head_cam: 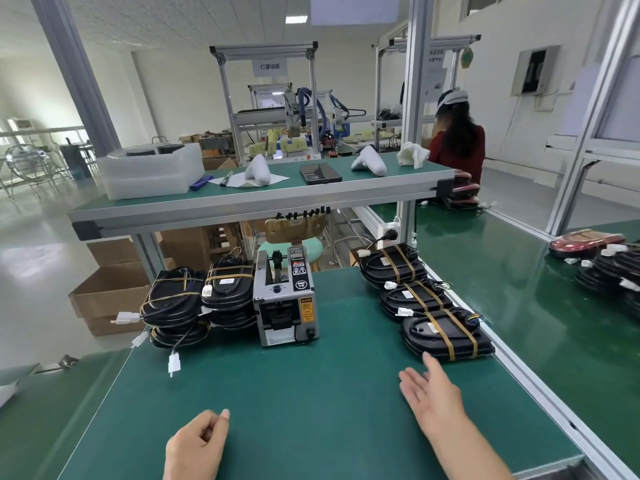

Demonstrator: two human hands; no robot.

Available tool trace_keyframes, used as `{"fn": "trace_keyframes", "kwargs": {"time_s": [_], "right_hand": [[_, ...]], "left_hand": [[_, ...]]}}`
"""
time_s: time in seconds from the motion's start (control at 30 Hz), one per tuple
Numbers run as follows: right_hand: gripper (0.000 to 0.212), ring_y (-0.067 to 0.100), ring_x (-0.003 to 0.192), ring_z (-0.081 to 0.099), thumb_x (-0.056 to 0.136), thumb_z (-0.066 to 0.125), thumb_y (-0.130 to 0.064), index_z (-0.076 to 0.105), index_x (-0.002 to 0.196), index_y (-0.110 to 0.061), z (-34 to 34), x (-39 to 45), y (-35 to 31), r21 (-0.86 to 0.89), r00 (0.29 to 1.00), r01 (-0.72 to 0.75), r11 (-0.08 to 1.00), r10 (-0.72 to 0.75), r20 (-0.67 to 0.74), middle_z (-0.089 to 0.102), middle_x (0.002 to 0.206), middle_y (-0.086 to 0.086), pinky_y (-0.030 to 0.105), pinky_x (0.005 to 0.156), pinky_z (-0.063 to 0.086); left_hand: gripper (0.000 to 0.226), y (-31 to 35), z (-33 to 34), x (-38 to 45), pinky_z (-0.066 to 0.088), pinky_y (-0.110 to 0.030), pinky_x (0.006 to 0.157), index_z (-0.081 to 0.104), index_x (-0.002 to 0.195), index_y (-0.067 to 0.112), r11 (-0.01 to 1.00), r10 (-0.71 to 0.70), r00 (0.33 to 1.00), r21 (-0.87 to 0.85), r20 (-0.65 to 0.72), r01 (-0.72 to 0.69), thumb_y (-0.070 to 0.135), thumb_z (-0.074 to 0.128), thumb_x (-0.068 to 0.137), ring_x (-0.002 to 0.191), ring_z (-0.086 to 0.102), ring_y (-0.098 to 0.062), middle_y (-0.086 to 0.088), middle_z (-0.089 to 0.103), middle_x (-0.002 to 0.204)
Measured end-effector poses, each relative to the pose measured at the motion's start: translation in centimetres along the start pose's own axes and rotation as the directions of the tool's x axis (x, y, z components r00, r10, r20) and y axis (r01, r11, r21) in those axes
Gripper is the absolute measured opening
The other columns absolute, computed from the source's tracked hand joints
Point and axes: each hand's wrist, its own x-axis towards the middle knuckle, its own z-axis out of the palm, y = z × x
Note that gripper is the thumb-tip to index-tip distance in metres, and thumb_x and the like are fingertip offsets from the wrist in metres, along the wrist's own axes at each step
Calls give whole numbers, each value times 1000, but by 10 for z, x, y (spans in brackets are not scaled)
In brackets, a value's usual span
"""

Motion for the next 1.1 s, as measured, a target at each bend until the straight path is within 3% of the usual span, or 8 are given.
{"fn": "trace_keyframes", "kwargs": {"time_s": [0.07, 0.17, 0.3, 0.5, 0.6, 0.77, 0.93, 1.1], "right_hand": [[67, 37, 129, 60, 99, 70, -30, 38, 149, 1, 5, 11, -18, 38, 999, -37, 999, 38, -24, 56, 142, 27, 47, 109, 49], [77, 32, 130, 60, 93, 75, -42, 40, 153, -8, 22, 24, -36, 43, 990, -103, 994, 107, -90, 58, 143, 20, 47, 112, 47], [55, 27, 117, 70, 91, 75, -49, 58, 138, -26, 42, 32, -51, 24, 977, -156, 987, 158, -144, 61, 139, 12, 43, 102, 53], [54, 28, 113, 72, 97, 73, -34, 54, 145, -19, 44, 40, -48, -31, 986, -114, 993, 109, -127, 58, 147, 10, 42, 98, 57], [61, 29, 109, 72, 93, 78, -34, 52, 143, -10, 32, 42, -37, -50, 991, -36, 998, 29, -132, 61, 142, 16, 42, 99, 57], [42, 25, 93, 75, 88, 83, -37, 56, 95, -5, 20, 27, -12, -95, 985, 88, 992, -101, -140, 75, 107, 18, 34, 82, 59], [34, 25, 94, 76, 92, 77, -40, 63, 104, -11, 11, 7, 12, -256, 925, 367, 894, -379, 3, 74, 105, 11, 37, 89, 60], [19, 20, 98, 77, 94, 74, -26, 64, 110, -26, 16, -12, 19, -285, 816, 561, 777, -463, 346, 77, 112, 2, 26, 70, 63]], "left_hand": [[56, 4, -1, -2, 35, -15, 52, 42, 50, 16, 1000, 18, 1000, 4, -7, -18, 8, 82, 89, 52, 32, -14, -2, 29, 48], [59, 9, -2, -4, 36, -13, 53, 41, 49, 19, 1000, 30, 999, -2, -28, -30, 6, 83, 88, 50, 34, -10, -8, 32, 49], [53, 11, -2, -4, 36, -15, 53, 44, 51, 7, 999, 37, 998, -10, -43, -38, 3, 83, 87, 51, 33, -11, -15, 37, 53], [48, 11, -1, -5, 36, -15, 52, 48, 53, 2, 999, 48, 998, -9, -49, -48, 0, 85, 84, 50, 32, -9, -13, 36, 51], [47, 13, -2, -6, 36, -15, 52, 49, 54, 1, 999, 41, 999, -20, -35, -41, 0, 84, 85, 49, 33, -8, 0, 28, 46], [50, 18, -5, -10, 33, -17, 48, 46, 51, 3, 997, 80, 996, -19, -33, -81, -4, 85, 82, 47, 31, -9, 1, 26, 44], [52, 18, -4, -8, 30, -17, 47, 44, 51, 3, 994, 101, 995, -31, -20, -102, -7, 86, 80, 46, 29, -9, 12, 23, 45], [52, 11, -4, -6, 32, -16, 48, 43, 53, 4, 996, 83, 996, -39, -12, -84, -4, 86, 82, 47, 30, -8, 12, 24, 45]]}}
